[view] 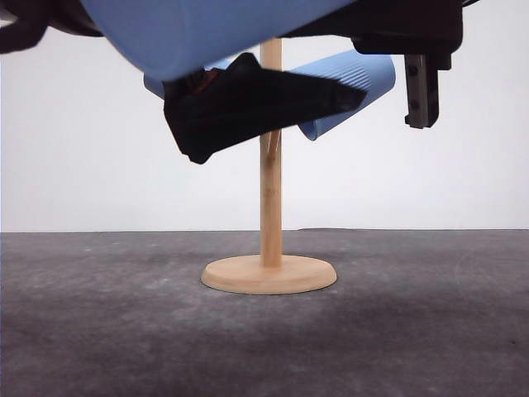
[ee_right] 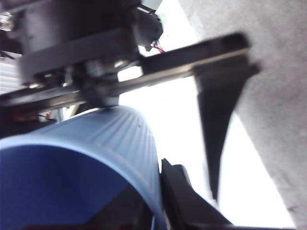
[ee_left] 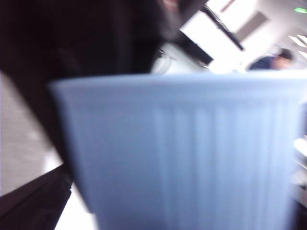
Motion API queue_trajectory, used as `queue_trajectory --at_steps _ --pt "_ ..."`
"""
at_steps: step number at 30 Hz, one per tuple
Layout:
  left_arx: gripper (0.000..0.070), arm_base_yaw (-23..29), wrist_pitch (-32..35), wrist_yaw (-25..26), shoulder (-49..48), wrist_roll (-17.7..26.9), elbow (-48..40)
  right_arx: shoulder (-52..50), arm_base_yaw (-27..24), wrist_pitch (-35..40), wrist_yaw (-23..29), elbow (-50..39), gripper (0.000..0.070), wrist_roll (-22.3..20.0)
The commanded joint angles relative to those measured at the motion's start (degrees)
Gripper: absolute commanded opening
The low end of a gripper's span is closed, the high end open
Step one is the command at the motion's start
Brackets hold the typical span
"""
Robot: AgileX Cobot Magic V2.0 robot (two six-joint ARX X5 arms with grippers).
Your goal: Place three cups
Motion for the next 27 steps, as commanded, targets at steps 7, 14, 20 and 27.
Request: queue_trajectory --at_steps 7,14,20,27 --pt "0.0427 -0.54 0.94 -1.38 0.35 -0.02 0.62 0.27 0.34 0.97 -1.77 1.01 0.0000 -0.70" --pt "0.0417 -0.53 0.91 -1.37 0.33 -0.45 0.62 0.27 0.16 0.99 -1.75 1.01 0.0081 -0.87" --pt "0.0417 -0.30 0.91 -1.39 0.33 -3.81 0.62 0.27 -1.65 0.93 -1.75 1.01 0.0211 -0.88" --pt "0.0416 0.23 1.27 -1.39 0.33 -6.45 0.62 0.25 -5.23 0.86 -1.77 1.03 0.0215 -1.93"
